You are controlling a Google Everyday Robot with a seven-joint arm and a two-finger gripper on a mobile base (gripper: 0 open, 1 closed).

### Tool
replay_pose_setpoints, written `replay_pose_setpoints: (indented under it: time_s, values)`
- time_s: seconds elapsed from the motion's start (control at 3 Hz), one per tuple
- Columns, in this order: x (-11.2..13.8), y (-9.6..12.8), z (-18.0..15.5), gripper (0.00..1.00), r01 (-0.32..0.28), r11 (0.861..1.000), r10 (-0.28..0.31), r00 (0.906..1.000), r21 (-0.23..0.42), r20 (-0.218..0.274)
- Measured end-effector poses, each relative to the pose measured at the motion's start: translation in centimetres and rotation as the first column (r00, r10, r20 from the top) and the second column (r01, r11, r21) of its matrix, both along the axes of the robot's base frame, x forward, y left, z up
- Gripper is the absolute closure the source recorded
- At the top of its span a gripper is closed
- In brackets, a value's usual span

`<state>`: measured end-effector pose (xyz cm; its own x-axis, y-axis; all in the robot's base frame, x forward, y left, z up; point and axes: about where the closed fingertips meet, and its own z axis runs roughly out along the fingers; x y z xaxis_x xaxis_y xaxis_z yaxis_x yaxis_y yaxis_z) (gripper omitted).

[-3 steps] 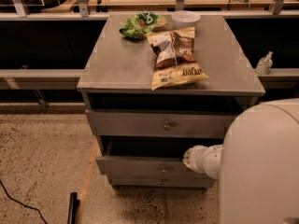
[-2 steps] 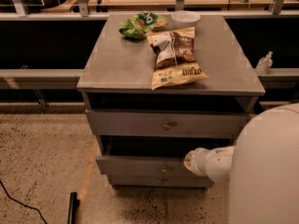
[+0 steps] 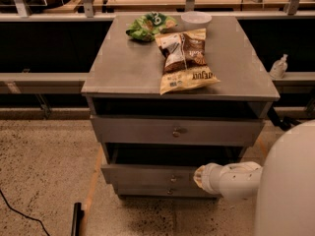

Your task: Close middle drawer

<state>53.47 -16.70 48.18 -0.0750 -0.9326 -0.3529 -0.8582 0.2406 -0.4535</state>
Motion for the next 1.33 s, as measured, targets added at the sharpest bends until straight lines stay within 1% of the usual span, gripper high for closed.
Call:
replay_pose_setpoints:
  time_s: [0.33, 0.67, 1.0, 1.33]
  values:
    - [-0.1, 0.0, -0.1, 1.00, 0.001, 1.000, -0.001, 1.0000, 0.001, -0.001]
    - [-0.1, 0.0, -0.1, 1.00, 0.001, 1.000, -0.001, 1.0000, 0.001, -0.001]
    - [0.9, -0.6, -1.4, 1.00, 0.020, 1.000, -0.020, 0.9993, -0.002, 0.032]
    - [2.0, -0.6, -3.6, 1.00, 0.013, 1.000, -0.012, 0.9966, -0.002, 0.082]
